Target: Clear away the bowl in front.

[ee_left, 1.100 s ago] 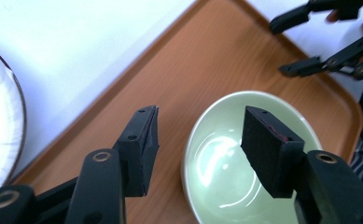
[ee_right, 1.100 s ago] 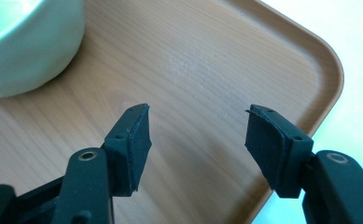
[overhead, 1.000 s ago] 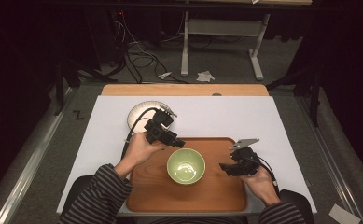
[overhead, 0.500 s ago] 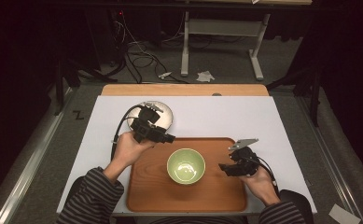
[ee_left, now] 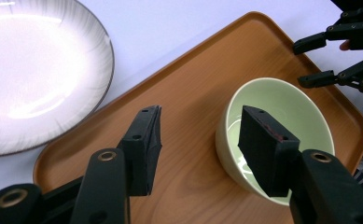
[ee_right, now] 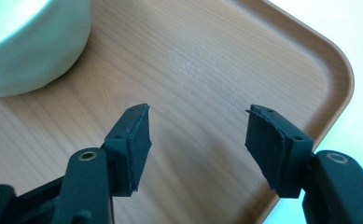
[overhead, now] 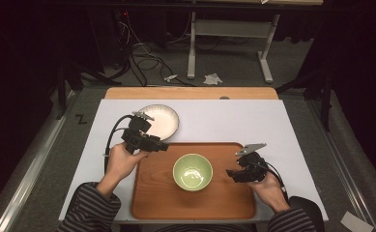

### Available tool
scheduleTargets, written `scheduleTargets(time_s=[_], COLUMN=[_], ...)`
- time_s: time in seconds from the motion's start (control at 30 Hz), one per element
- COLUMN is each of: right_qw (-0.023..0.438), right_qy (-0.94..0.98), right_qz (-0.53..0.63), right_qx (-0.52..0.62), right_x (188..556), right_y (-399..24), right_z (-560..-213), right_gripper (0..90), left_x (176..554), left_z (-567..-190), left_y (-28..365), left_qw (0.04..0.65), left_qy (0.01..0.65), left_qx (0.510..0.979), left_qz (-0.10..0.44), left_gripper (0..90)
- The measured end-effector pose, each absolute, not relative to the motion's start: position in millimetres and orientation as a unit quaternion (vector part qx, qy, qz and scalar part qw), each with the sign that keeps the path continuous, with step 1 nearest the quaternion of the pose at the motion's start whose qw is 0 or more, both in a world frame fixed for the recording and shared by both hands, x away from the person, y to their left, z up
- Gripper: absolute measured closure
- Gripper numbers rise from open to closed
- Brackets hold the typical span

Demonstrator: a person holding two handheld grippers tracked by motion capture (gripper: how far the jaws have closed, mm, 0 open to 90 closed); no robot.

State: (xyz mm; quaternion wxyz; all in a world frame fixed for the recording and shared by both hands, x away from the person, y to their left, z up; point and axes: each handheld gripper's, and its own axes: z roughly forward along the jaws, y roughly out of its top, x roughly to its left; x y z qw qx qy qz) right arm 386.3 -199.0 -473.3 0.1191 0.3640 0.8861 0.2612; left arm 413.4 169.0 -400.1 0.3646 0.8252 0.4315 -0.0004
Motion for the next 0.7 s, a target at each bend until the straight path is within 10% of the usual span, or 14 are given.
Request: scheduleTargets(time_s=[0.7], right_qw=[0.123], right_qy=[0.886], right_qz=[0.26], right_qx=[0.363], right_x=[386], right_y=[-198], right_z=[-472], right_gripper=[41.4], left_x=[402], left_z=[-430], left_y=[167], left_qw=[0.336], left_qy=[0.449], left_qx=[0.828], left_qz=[-0.003], left_gripper=[49.3])
